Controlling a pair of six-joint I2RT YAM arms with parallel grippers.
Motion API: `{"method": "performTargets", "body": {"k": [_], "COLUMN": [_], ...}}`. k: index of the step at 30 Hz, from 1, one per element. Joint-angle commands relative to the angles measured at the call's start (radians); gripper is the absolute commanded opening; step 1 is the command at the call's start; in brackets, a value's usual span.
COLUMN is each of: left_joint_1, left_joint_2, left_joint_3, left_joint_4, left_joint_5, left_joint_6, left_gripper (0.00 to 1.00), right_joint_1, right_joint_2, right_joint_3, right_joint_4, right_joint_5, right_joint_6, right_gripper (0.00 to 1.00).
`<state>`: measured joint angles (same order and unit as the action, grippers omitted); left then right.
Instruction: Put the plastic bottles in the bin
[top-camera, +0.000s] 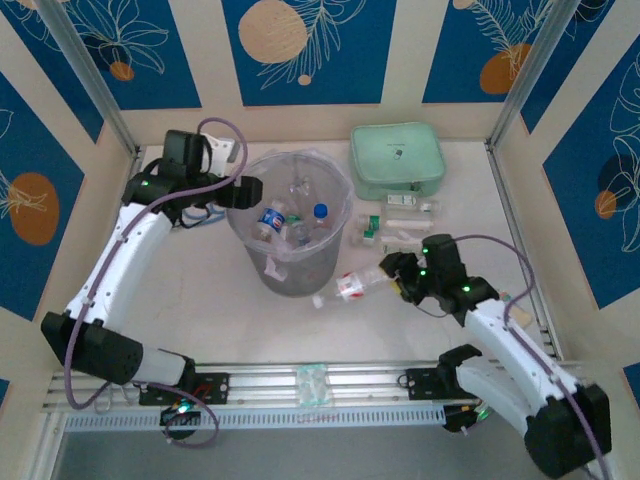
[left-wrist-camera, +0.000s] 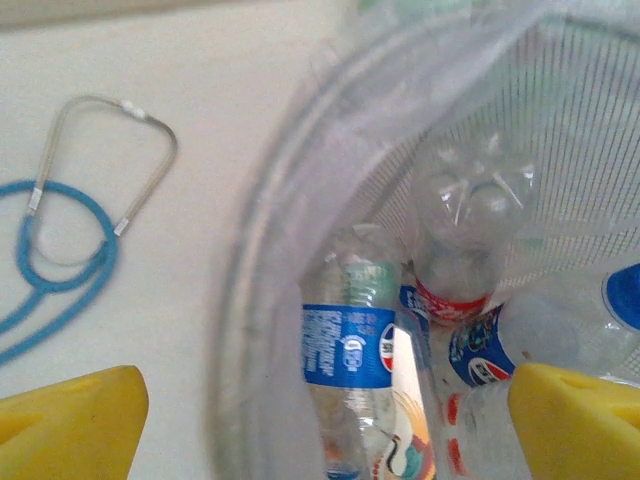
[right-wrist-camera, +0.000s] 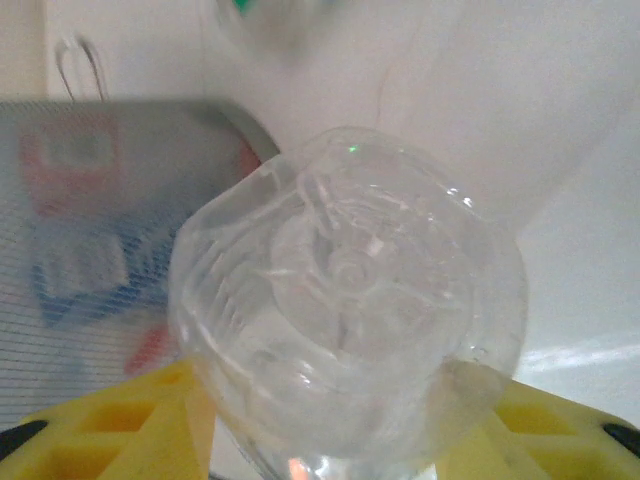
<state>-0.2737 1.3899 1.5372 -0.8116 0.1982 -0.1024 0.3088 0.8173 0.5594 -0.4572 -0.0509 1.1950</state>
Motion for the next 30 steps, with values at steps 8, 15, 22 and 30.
{"method": "performTargets", "body": {"k": [8,15,22,30], "left_joint_1": [0.024,0.025,0.025,0.022], "left_joint_2": [-0.057,-0.051,-0.086,-0.069], "left_joint_3": [-0.017,-0.069,-0.144,-0.168], "left_joint_4": [0.013,0.037,0.124,0.147], "left_joint_5": [0.028,-0.038,0.016,0.066], "left_joint_6": [0.045,0.072,0.075,0.059], "left_gripper": [0.81,0.73,0.60,0.51], "right_joint_1": [-0.317,-0.367,-0.261,0.131], "right_joint_2": [-0.031,0.042,0.143,0.491], "right_joint_3": [0.416,0.692,0.822,1.138], "right_joint_4": [-0.354,-0.268,-0.020,-0.188], "right_joint_5": [0.006,-0.070,-0.210,-0.145], "right_joint_6": [-0.480,-0.512,-0.437,-0.665], "right_gripper": [0.49,0.49,0.46,0.46]}}
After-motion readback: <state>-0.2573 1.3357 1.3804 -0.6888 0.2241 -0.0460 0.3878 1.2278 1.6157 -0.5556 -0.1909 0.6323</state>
